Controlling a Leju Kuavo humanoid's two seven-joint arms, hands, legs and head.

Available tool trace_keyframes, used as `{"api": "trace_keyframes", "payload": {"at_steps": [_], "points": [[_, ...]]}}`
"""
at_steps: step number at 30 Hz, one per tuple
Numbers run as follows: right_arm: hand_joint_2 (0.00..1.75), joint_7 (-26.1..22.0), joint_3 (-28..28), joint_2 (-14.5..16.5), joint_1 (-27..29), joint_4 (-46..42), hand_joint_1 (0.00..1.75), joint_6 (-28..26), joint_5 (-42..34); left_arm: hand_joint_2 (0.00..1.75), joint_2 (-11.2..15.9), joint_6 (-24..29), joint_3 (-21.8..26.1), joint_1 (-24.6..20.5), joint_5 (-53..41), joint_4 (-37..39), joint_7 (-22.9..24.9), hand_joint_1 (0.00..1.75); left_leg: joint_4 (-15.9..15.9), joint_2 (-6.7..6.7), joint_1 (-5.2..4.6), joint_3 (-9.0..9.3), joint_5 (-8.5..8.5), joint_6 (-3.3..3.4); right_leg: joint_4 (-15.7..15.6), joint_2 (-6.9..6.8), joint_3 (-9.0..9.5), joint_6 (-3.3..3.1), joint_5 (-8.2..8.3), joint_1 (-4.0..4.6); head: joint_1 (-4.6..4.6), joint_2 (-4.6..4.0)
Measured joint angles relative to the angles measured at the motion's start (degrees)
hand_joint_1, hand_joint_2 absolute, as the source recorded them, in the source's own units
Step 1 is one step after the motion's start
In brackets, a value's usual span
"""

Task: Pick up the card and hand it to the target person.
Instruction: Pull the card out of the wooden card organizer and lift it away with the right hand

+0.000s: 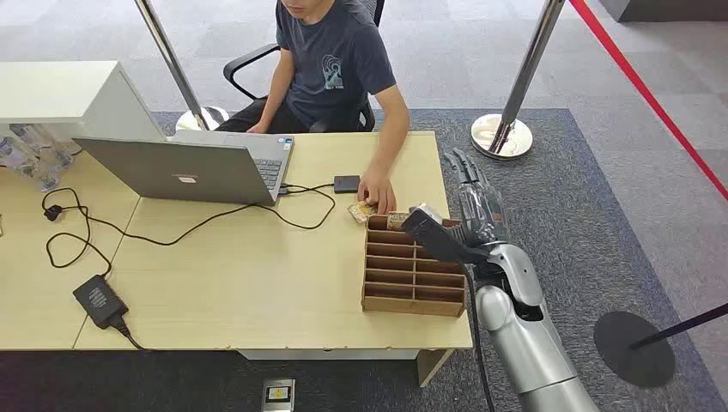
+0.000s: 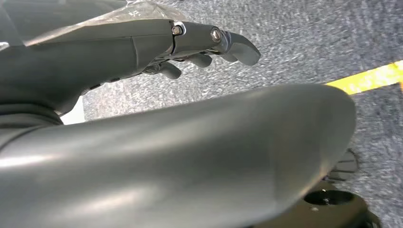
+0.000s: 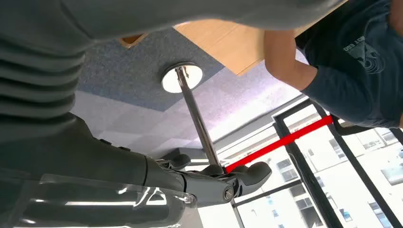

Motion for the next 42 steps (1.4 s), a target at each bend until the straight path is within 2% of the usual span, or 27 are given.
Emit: {"api": "trace_keyframes", "payload": {"at_steps": [7,14,20,24,30,42], "points": [[1.75,3.0,2.6,-1.2,-0.2,0.0,0.0,-1.2,4.4,0.0,0.7,0.3,0.0,0.8,0.0,0.0,0.4,0.0,0.0,0.0,0.02,0.01,0.01,-0.01,0.0,0.0,0.0,0.0,0.0,0.0,0.01,0.01],[1.75,6.1,5.6,-1.0,-1.4,0.3,0.0,-2.7,8.3,0.0,1.1,0.7,0.0,1.0,0.4,0.0,-0.4,0.0,0.0,0.0,0.02,0.0,0.02,-0.03,0.1,0.0,0.0,0.0,0.0,0.0,0.0,0.01],[1.75,12.8,8.0,0.3,-3.1,1.3,0.0,-4.4,16.9,0.0,1.1,0.9,0.0,1.0,0.2,0.0,-0.3,0.0,0.0,0.0,0.02,0.0,0.03,-0.04,0.1,0.0,0.0,-0.01,0.0,0.0,0.0,0.01],[1.75,17.2,9.6,1.6,-4.2,2.2,0.0,-2.8,22.2,0.0,1.1,0.9,0.0,0.9,-0.1,0.0,0.0,0.0,0.0,-0.01,0.03,0.0,0.03,-0.04,0.1,0.0,-0.01,-0.01,0.0,0.0,0.0,0.02],[1.75,20.8,11.1,3.0,-5.5,3.2,0.0,1.7,25.6,0.0,1.1,0.7,0.0,0.7,-0.4,0.0,0.3,0.0,0.0,-0.01,0.03,0.0,0.03,-0.04,0.1,0.0,-0.02,-0.01,0.0,0.01,0.0,0.02],[1.75,21.0,13.0,4.4,-5.3,2.7,0.0,7.6,23.5,0.0,1.1,0.4,0.0,0.9,0.0,0.0,0.5,0.0,0.0,0.0,0.03,-0.01,0.03,-0.04,0.1,0.0,-0.04,-0.01,0.0,0.01,0.0,0.02]]}}
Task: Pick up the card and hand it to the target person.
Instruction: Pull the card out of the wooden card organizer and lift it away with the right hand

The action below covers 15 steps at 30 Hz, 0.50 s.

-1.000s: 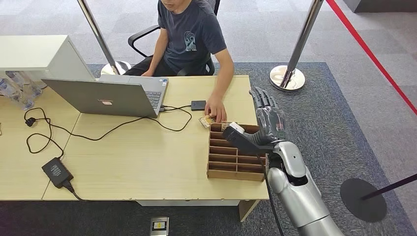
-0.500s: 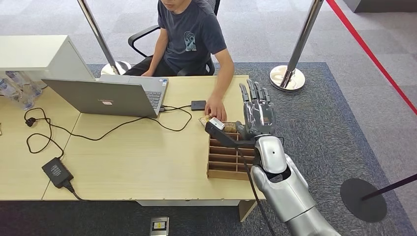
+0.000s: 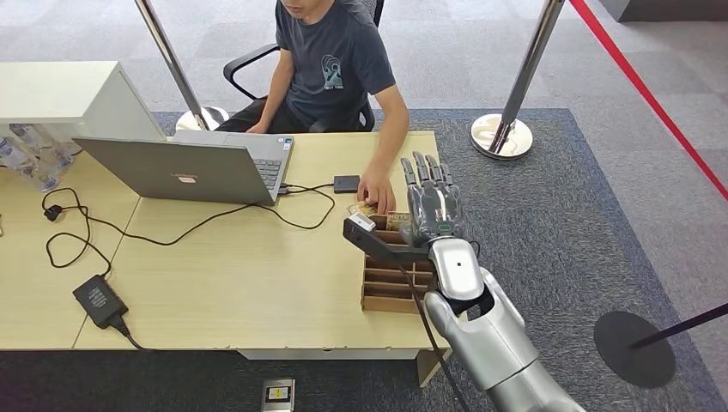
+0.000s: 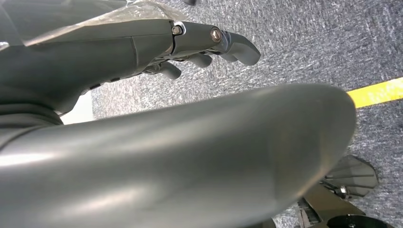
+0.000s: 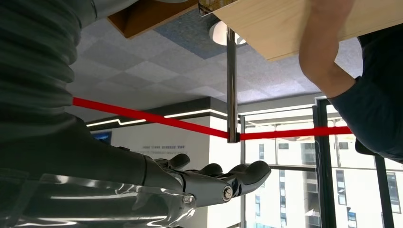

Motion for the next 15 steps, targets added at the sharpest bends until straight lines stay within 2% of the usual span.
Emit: {"api": "trace_keyframes", "payload": {"at_steps": [9,11,12,13,15], "points": [[1.75,-1.6,0.2,2.3,-1.4,4.0,0.02,-2.1,-4.7,0.0,0.0,0.3,0.0,0.0,-0.1,0.0,-0.1,0.0,0.0,0.0,0.0,0.0,0.01,0.0,0.0,0.0,0.01,0.0,0.0,0.0,0.0,0.0],[1.75,-1.5,0.2,2.6,-1.7,5.3,0.34,-2.9,-5.2,0.0,0.0,0.3,0.0,-0.1,-0.3,0.0,-0.1,0.0,0.0,0.0,0.0,0.0,0.01,0.0,0.0,0.0,0.0,0.0,0.0,0.0,0.01,0.0],[1.75,-1.4,0.2,2.7,-1.8,5.9,0.57,-3.2,-5.3,0.0,0.0,0.2,0.0,-0.1,-0.5,0.0,0.0,0.0,0.0,0.0,0.0,0.0,0.01,0.0,0.0,0.0,0.0,0.0,0.0,0.0,0.0,0.0],[1.75,-1.3,0.1,2.9,-1.9,6.4,0.93,-3.5,-5.4,0.0,0.0,0.2,0.0,-0.1,-0.6,0.0,0.1,0.0,0.0,0.0,0.0,0.0,0.01,0.0,0.0,0.0,0.0,0.0,0.0,0.0,0.01,0.0],[1.75,-1.1,0.1,3.0,-2.2,7.6,1.44,-4.1,-5.5,0.0,0.0,0.1,0.0,-0.2,-0.8,0.0,0.3,0.0,0.0,0.0,0.0,0.0,0.01,0.0,0.0,0.0,0.0,0.0,0.0,0.0,0.01,0.0]]}}
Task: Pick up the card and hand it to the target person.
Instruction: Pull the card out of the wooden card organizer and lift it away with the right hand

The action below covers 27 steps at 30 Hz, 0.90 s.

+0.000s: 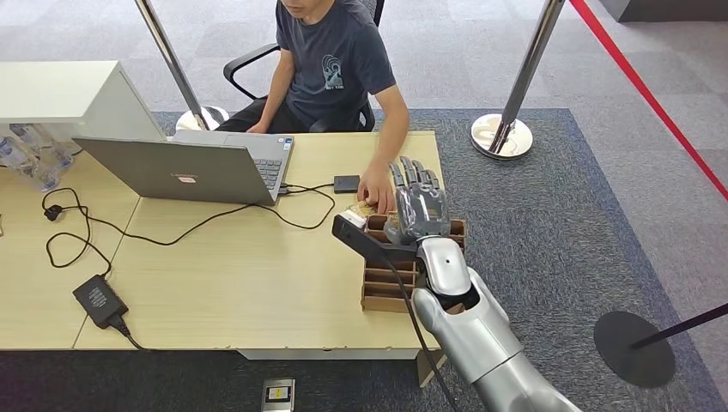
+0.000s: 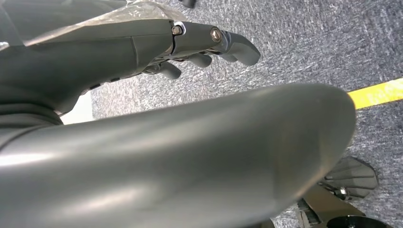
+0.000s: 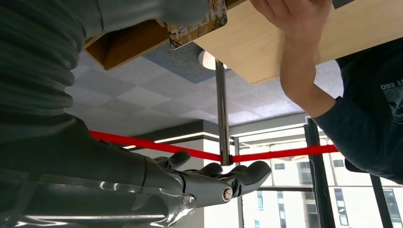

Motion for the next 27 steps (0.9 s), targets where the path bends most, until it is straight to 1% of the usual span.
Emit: {"api": "trace_keyframes", "payload": {"at_steps": [1,2,9,13,15,18,19,21,22,24,27], "points": [[1.75,0.1,0.0,0.1,-0.2,0.6,1.62,-0.3,0.0,0.0,0.0,0.0,0.0,0.0,-0.1,0.0,0.1,0.0,0.0,0.0,0.0,0.0,0.0,0.0,0.0,0.0,0.0,0.0,0.0,0.0,0.0,0.0],[1.75,0.2,-0.1,0.2,-0.4,1.3,1.67,-0.6,0.0,0.0,0.0,-0.1,0.0,-0.1,-0.1,0.0,0.2,0.0,0.0,0.0,0.0,0.0,0.0,0.0,0.0,0.0,0.0,0.0,0.0,0.0,-0.01,-0.01],[1.75,0.7,-0.2,0.6,-1.2,4.7,1.59,-1.5,0.8,0.0,0.0,-0.2,0.0,-0.1,-0.1,0.0,0.4,0.0,0.0,0.0,0.0,0.0,0.0,0.0,0.0,0.0,0.0,0.0,0.0,0.0,-0.01,0.0],[1.75,0.6,-0.5,0.7,-1.3,5.5,1.64,-1.6,1.1,0.0,0.0,-0.1,0.0,0.0,0.0,0.0,0.4,0.0,0.0,0.0,0.0,0.0,0.0,0.0,0.0,0.0,0.0,0.0,0.0,0.0,-0.01,0.0],[1.75,0.5,-0.6,0.9,-1.4,5.7,1.62,-1.6,1.1,0.0,0.0,-0.1,0.0,0.0,0.0,0.0,0.4,0.0,0.0,0.0,0.0,0.0,0.0,0.0,0.0,0.0,-0.01,0.0,0.0,0.0,-0.01,0.0],[1.75,0.3,-0.8,1.0,-1.4,5.9,1.51,-1.6,1.1,0.0,0.0,-0.1,0.0,0.0,0.0,0.0,0.3,0.0,0.0,0.0,0.0,0.0,0.0,0.0,0.0,0.0,-0.01,0.0,0.0,0.0,-0.01,0.01],[1.75,0.2,-0.9,1.1,-1.4,5.9,1.42,-1.6,1.1,0.0,-0.1,-0.1,0.0,0.0,0.0,0.0,0.3,0.0,0.0,0.0,0.0,0.0,0.0,0.0,0.0,0.0,-0.01,0.0,0.0,0.0,-0.01,0.01],[1.75,-0.1,-1.3,1.3,-1.4,5.9,1.32,-1.6,1.1,0.0,-0.1,-0.1,0.0,0.0,0.0,0.0,0.3,0.0,0.0,0.0,0.0,0.0,0.0,0.0,0.0,0.0,-0.01,0.0,0.0,0.0,-0.01,-0.01],[1.75,-0.2,-1.4,1.4,-1.4,5.9,1.23,-1.6,1.1,0.0,-0.1,0.0,0.0,0.0,0.0,0.0,0.3,0.0,0.0,0.0,0.0,0.0,0.0,0.0,0.0,0.0,-0.01,0.0,0.0,0.0,-0.01,-0.01],[1.75,-0.5,-1.5,1.6,-1.4,5.9,1.13,-1.7,1.1,0.0,-0.1,0.0,0.0,0.0,0.1,0.0,0.3,0.0,0.0,0.0,0.0,0.0,0.0,0.0,0.0,0.0,-0.01,0.0,0.0,0.0,-0.01,0.0],[1.75,-0.6,-1.5,1.8,-1.4,5.9,0.94,-1.7,1.2,0.0,-0.1,0.2,0.0,0.0,0.2,0.0,0.3,0.0,0.0,0.0,0.0,0.0,0.0,0.0,0.0,0.0,-0.01,0.0,0.0,0.0,-0.01,0.01]]}}
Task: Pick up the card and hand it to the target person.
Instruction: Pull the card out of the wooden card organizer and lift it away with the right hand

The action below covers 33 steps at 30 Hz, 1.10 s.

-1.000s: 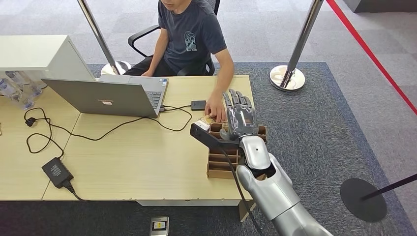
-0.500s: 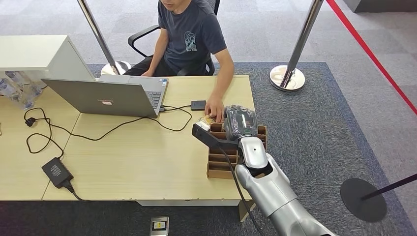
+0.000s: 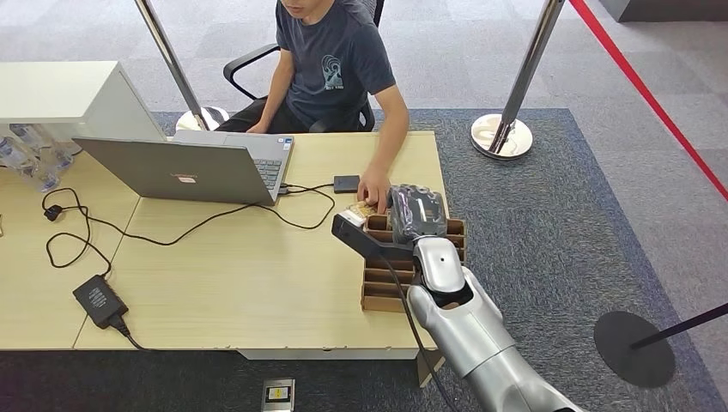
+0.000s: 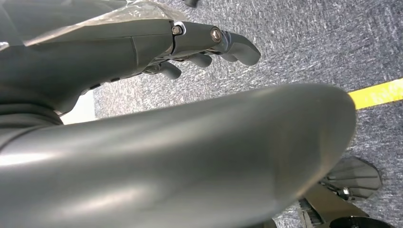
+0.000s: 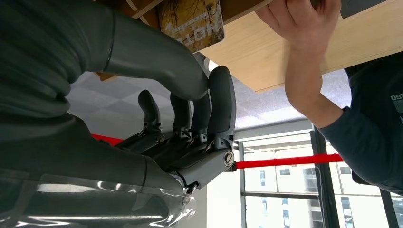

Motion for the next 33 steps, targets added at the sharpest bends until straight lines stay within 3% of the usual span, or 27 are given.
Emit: {"api": "trace_keyframes", "payload": {"at_steps": [4,11,17,18,22,33], "points": [[1.75,0.0,0.0,0.1,0.0,0.0,0.68,0.0,0.1,0.0,0.0,0.1,0.0,0.0,0.0,0.0,0.0,0.0,0.0,0.0,0.0,0.0,0.0,0.0,0.0,0.0,0.0,0.0,0.0,0.0,0.0,0.0],[1.75,-0.1,-0.1,0.2,-0.1,0.2,0.58,0.0,0.3,0.0,0.0,0.3,0.0,0.1,0.3,0.1,0.0,0.0,0.0,0.0,0.0,0.0,0.0,0.0,0.0,0.0,0.0,0.0,0.0,0.0,0.0,0.0],[1.75,-0.2,-0.3,0.4,-0.2,0.9,0.63,0.0,0.4,0.0,0.0,0.4,0.0,0.1,0.4,0.2,-0.1,0.0,0.0,0.0,0.0,0.0,0.0,0.0,0.0,0.0,0.0,0.0,0.0,0.0,0.0,0.0],[1.75,-0.2,-0.3,0.5,-0.2,1.0,0.69,0.0,0.4,0.0,0.0,0.4,0.0,0.1,0.4,0.2,-0.1,0.0,0.0,0.0,0.0,0.0,0.0,0.0,0.0,0.0,0.0,0.0,0.0,0.0,0.0,-0.01],[1.75,-0.3,-0.4,0.5,-0.3,1.5,1.16,0.2,0.4,0.0,0.0,0.4,0.0,0.2,0.4,0.2,-0.1,0.0,0.0,0.0,0.0,0.0,0.0,0.0,0.0,0.0,0.0,0.0,0.0,0.0,0.0,0.0],[1.75,0.1,-1.8,0.6,-1.3,4.8,0.99,-0.7,-0.2,0.0,0.0,0.2,0.0,0.1,0.0,0.2,-0.1,0.0,0.0,0.01,0.0,0.0,0.0,0.0,0.0,0.0,0.0,0.0,0.0,0.0,0.0,0.0]]}}
